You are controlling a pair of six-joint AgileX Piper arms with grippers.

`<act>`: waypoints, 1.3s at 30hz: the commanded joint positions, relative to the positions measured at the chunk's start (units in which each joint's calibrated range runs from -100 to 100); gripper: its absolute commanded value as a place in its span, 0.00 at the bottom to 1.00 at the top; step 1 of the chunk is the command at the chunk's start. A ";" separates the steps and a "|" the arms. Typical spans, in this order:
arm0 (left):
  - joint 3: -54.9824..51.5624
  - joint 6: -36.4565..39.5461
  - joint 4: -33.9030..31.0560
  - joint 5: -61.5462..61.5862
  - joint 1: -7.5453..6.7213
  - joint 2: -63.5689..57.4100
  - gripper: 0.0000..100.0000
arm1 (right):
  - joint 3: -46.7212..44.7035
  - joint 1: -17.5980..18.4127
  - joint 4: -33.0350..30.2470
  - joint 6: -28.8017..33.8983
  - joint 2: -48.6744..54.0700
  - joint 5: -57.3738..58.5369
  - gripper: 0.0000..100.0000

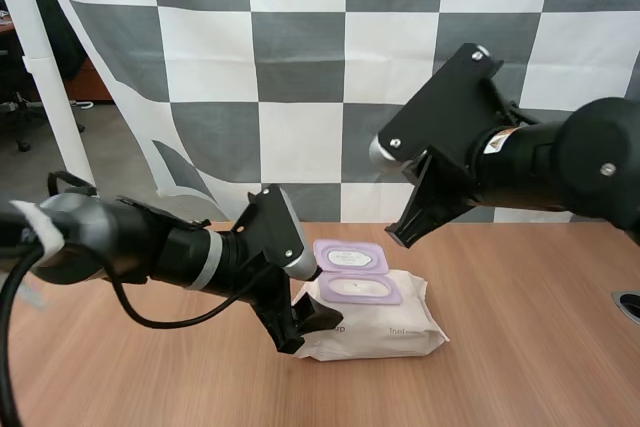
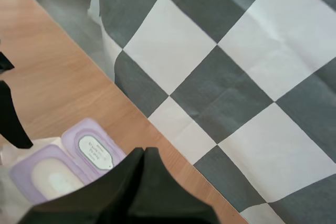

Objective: Open the wet wipes lid

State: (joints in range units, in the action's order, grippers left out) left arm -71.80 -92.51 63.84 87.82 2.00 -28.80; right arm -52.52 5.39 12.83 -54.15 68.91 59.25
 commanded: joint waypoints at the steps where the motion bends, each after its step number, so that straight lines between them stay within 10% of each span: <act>1: 0.00 1.45 -0.37 3.03 -0.01 -10.20 1.00 | -0.04 -0.01 0.09 9.03 16.09 -0.03 0.00; 21: 11.25 17.11 -3.12 12.18 1.00 -33.71 1.00 | -13.18 -0.01 -1.63 13.53 31.09 -10.56 0.00; 28: 14.52 19.15 -5.43 12.18 2.65 -40.42 0.00 | -19.62 -0.01 -3.29 13.63 31.09 -16.53 0.00; 39: 14.38 33.53 -8.83 -8.04 2.57 -48.35 0.00 | -20.17 -0.01 -7.56 13.96 31.09 -17.00 0.00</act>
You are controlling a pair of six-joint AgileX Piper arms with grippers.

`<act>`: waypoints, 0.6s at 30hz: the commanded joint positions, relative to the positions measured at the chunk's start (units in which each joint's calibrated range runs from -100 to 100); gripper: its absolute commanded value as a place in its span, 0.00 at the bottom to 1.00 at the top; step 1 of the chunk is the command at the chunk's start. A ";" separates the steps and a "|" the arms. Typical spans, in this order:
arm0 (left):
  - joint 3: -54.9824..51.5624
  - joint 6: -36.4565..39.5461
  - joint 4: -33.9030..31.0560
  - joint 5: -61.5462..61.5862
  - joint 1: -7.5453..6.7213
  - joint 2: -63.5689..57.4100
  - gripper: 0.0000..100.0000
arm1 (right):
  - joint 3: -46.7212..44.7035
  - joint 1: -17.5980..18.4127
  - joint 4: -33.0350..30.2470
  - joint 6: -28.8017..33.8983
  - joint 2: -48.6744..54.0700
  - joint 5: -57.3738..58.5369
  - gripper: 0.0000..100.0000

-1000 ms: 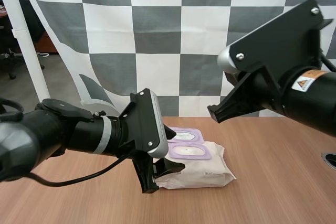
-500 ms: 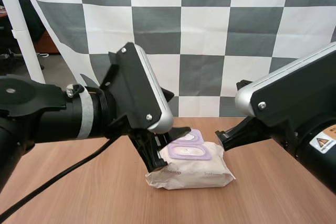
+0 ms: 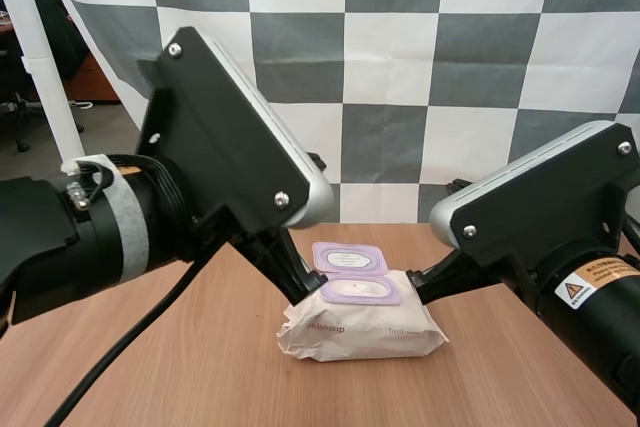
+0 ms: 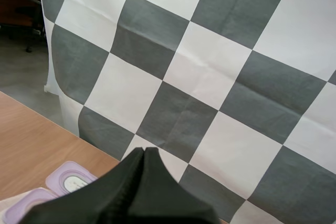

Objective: Open the wet wipes lid

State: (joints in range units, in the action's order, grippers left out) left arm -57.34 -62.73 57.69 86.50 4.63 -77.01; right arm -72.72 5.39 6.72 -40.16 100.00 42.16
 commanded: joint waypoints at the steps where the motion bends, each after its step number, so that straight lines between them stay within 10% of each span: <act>1: -0.07 5.74 -4.80 -10.75 -0.23 -0.26 0.00 | 0.03 -0.01 -2.53 0.67 0.00 0.09 0.00; 8: -11.42 15.91 -16.16 -47.08 -2.05 -5.82 0.00 | 0.03 -0.68 -12.77 9.51 0.00 0.09 0.00; 18: -31.19 34.09 -25.35 -66.82 -2.40 -16.08 0.00 | -10.10 -1.83 -13.49 16.10 0.00 -9.02 0.00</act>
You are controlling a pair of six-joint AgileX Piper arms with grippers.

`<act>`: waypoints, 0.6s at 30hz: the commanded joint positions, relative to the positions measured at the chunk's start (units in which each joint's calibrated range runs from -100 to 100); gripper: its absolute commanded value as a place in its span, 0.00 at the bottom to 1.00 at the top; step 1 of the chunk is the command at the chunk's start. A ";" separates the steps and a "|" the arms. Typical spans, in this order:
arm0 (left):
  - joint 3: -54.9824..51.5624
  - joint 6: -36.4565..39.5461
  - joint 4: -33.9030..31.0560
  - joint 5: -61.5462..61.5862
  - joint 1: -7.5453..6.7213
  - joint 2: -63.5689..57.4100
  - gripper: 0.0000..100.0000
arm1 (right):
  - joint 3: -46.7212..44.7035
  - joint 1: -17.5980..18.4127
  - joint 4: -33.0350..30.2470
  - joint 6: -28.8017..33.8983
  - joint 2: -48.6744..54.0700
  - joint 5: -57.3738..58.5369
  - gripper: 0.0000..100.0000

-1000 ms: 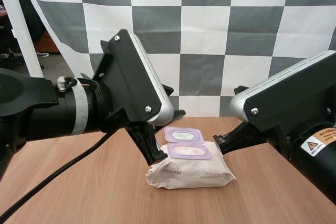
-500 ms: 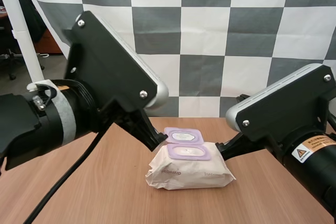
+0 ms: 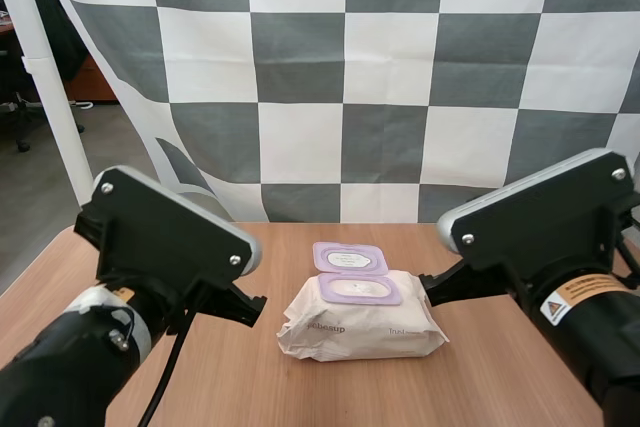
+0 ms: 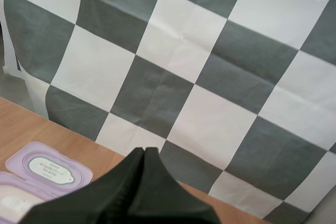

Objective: Open the wet wipes lid

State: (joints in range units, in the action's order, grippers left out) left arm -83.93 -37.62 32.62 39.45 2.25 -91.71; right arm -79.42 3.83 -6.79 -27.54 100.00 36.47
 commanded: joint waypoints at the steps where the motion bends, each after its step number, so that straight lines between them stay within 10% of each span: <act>1: -5.96 10.79 -0.28 -22.39 -0.03 -2.00 0.00 | -5.14 -0.62 0.02 5.94 0.00 -6.35 0.00; 10: -16.07 14.77 0.45 -38.27 0.12 -4.12 0.00 | -15.18 -2.90 2.17 9.27 0.00 -25.44 0.00; 18: -16.07 20.07 0.72 -20.50 1.11 -5.52 0.00 | -20.58 -3.39 3.45 9.27 0.00 -27.29 0.00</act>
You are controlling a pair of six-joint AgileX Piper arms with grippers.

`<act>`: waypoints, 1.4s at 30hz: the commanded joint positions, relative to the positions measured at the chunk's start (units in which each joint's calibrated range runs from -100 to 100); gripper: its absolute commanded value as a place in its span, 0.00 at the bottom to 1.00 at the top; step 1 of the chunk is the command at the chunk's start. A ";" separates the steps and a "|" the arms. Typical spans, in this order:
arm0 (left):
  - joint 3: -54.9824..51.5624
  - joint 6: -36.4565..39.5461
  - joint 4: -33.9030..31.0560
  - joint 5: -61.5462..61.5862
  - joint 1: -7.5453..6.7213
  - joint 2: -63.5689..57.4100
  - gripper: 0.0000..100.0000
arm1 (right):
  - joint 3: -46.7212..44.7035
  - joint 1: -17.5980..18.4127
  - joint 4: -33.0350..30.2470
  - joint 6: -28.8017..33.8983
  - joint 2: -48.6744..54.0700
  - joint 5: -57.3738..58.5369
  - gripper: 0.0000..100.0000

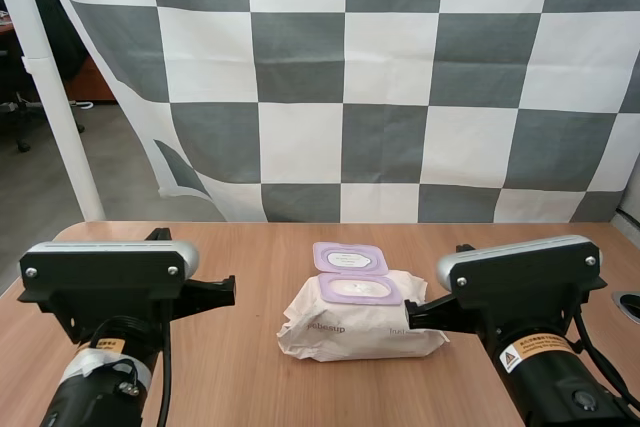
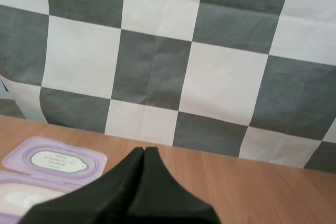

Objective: Open the wet wipes lid

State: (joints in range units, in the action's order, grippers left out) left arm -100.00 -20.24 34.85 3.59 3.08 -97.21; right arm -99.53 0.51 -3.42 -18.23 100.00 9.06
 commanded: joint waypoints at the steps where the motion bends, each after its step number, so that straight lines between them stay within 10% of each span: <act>1: 0.00 3.53 -2.82 17.55 0.36 -0.13 0.00 | -0.47 -0.07 0.08 -0.04 0.00 0.12 0.00; 15: 0.00 34.46 -32.70 26.75 1.48 -2.79 0.00 | -0.47 -0.44 2.53 3.68 0.00 14.87 0.00; 42: 0.00 36.16 -33.49 27.74 -0.45 -2.79 0.00 | -0.47 -1.25 3.00 3.68 0.00 22.62 0.00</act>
State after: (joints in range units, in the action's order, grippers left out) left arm -100.00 15.96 1.58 31.22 2.68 -100.00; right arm -100.00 -0.74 -0.39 -14.52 100.00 31.73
